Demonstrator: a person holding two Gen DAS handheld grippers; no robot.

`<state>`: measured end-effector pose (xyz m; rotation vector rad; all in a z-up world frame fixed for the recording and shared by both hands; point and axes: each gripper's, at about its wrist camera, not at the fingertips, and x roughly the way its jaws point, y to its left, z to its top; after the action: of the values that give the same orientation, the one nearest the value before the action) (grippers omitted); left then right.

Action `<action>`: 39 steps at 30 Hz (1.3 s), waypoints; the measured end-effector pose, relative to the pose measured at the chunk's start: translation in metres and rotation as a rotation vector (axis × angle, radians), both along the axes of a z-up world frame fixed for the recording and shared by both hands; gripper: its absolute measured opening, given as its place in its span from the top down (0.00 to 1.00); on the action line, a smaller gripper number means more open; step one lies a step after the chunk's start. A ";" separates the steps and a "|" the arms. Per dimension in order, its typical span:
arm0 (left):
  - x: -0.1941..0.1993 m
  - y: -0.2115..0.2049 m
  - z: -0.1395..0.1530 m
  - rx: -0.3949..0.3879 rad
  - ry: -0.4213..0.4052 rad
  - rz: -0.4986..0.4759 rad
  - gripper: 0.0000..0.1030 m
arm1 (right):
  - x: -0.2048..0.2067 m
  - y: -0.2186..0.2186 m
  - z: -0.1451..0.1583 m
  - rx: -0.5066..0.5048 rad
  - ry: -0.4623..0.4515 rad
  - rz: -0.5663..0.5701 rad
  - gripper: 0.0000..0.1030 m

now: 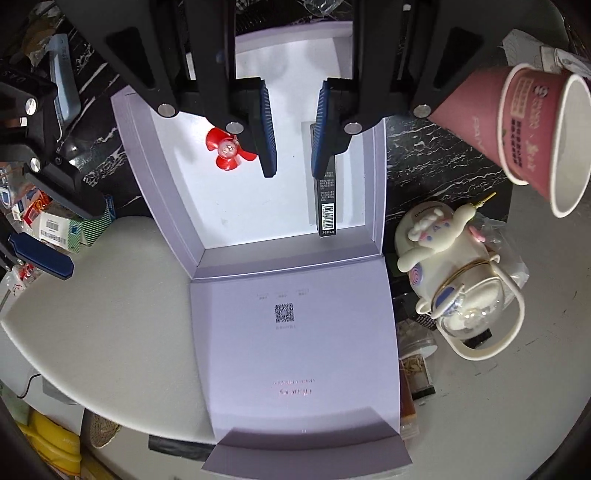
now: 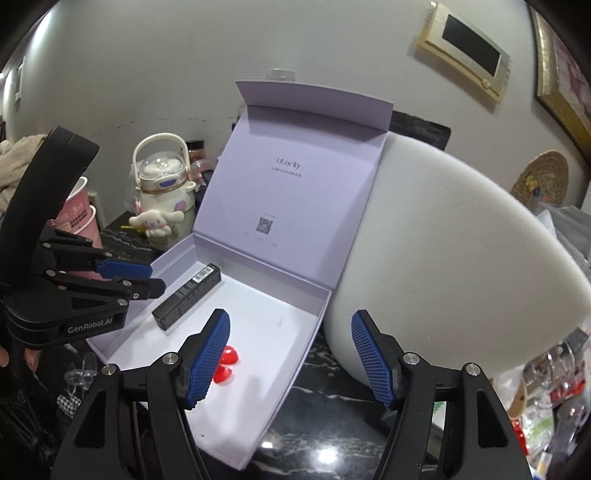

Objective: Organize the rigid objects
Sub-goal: 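Open the left tool on the black box while the right tool releases the red toy in the box, then grasp the dark brown fabric cylinder with the right tool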

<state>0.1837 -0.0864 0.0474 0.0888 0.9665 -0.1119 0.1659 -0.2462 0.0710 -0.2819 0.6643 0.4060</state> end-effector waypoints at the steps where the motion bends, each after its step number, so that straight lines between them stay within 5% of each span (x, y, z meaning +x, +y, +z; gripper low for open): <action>1: -0.004 0.000 0.003 0.000 -0.007 0.001 0.81 | -0.003 -0.001 0.002 0.001 -0.005 -0.001 0.32; 12: -0.046 0.007 0.022 0.001 -0.044 0.033 0.81 | -0.044 -0.005 0.019 0.007 -0.053 0.012 0.30; 13: -0.051 0.008 0.023 0.001 -0.047 0.036 0.71 | -0.047 -0.005 0.019 0.007 -0.055 0.014 0.30; 16: -0.063 0.012 0.025 -0.018 -0.058 0.034 0.00 | -0.057 -0.002 0.020 0.007 -0.060 0.021 0.30; 39: -0.152 0.041 0.023 -0.042 -0.069 0.034 0.00 | -0.118 0.020 0.002 0.060 -0.018 0.065 0.27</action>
<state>0.0321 -0.0451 0.0702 0.0379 0.8964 -0.0974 0.0479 -0.2258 0.0734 -0.2501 0.6256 0.4849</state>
